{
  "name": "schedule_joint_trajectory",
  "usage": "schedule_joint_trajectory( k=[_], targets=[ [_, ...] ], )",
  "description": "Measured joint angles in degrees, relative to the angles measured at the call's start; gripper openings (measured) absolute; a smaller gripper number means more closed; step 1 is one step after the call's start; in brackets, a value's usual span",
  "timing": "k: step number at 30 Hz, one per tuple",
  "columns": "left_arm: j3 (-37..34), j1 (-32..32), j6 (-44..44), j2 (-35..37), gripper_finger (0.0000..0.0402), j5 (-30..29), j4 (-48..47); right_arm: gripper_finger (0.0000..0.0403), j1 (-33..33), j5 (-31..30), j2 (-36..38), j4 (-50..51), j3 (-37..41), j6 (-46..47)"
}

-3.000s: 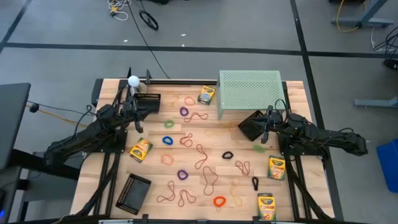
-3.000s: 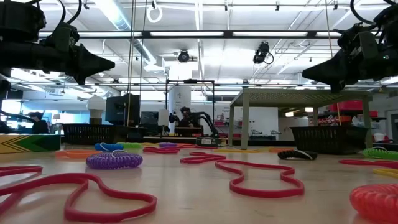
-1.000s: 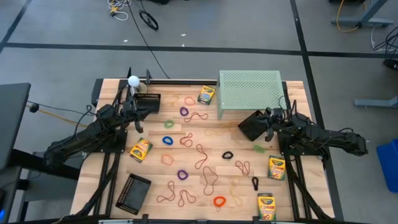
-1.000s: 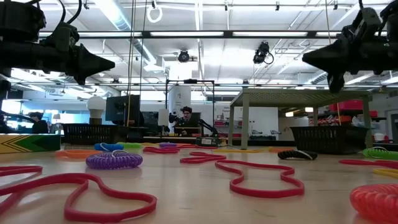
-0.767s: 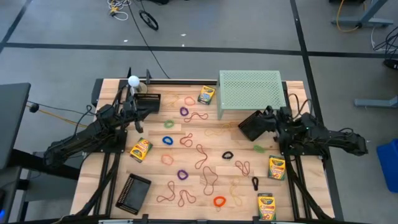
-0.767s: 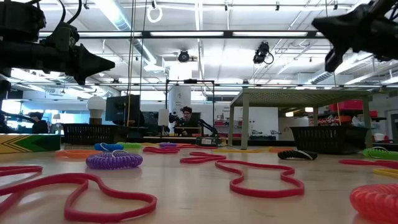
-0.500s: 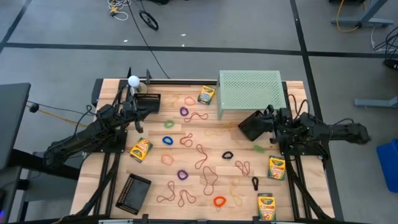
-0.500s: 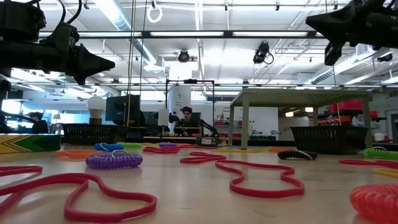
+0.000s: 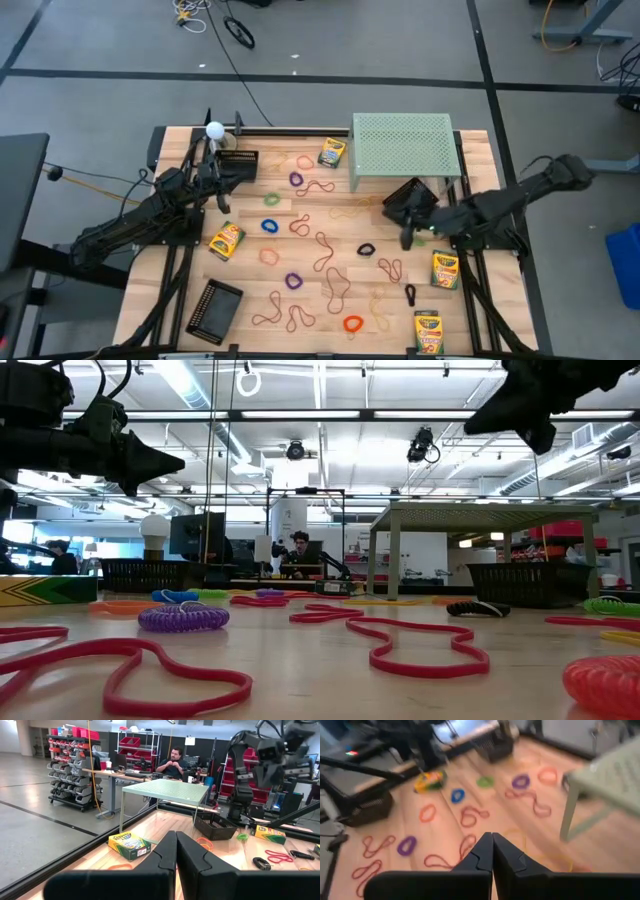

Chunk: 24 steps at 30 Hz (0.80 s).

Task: Pick & Place Office Desk Supplies
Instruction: Put the top right black basket on the shelf

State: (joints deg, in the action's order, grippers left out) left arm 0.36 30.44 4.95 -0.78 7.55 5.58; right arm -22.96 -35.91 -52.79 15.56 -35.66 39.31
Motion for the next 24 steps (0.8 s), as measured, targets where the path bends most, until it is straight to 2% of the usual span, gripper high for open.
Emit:
schedule_joint_trajectory(
  k=[5, 13, 18, 24],
  targets=[
    [-0.01, 0.0, -0.02, 0.0, 0.0007, -0.01, 0.0, 0.001, -0.18, 0.61, -9.32, 5.37, -4.4, 7.99],
    [0.0, 0.0, -0.01, 0.0, 0.0007, 0.0, 0.0, 0.0018, 4.13, 7.75, -22.2, 36.72, -17.44, 28.58],
    [0.0, 0.0, -0.02, 0.0, 0.0007, 0.0, 0.0, 0.0069, 7.45, 15.21, -27.3, 39.46, -18.19, 28.72],
    [-0.01, 0.0, 0.0, 0.0, 0.0007, 0.0, 0.0, 0.0147, 11.48, 15.42, -30.17, 40.95, -18.19, 27.46]
  ],
)
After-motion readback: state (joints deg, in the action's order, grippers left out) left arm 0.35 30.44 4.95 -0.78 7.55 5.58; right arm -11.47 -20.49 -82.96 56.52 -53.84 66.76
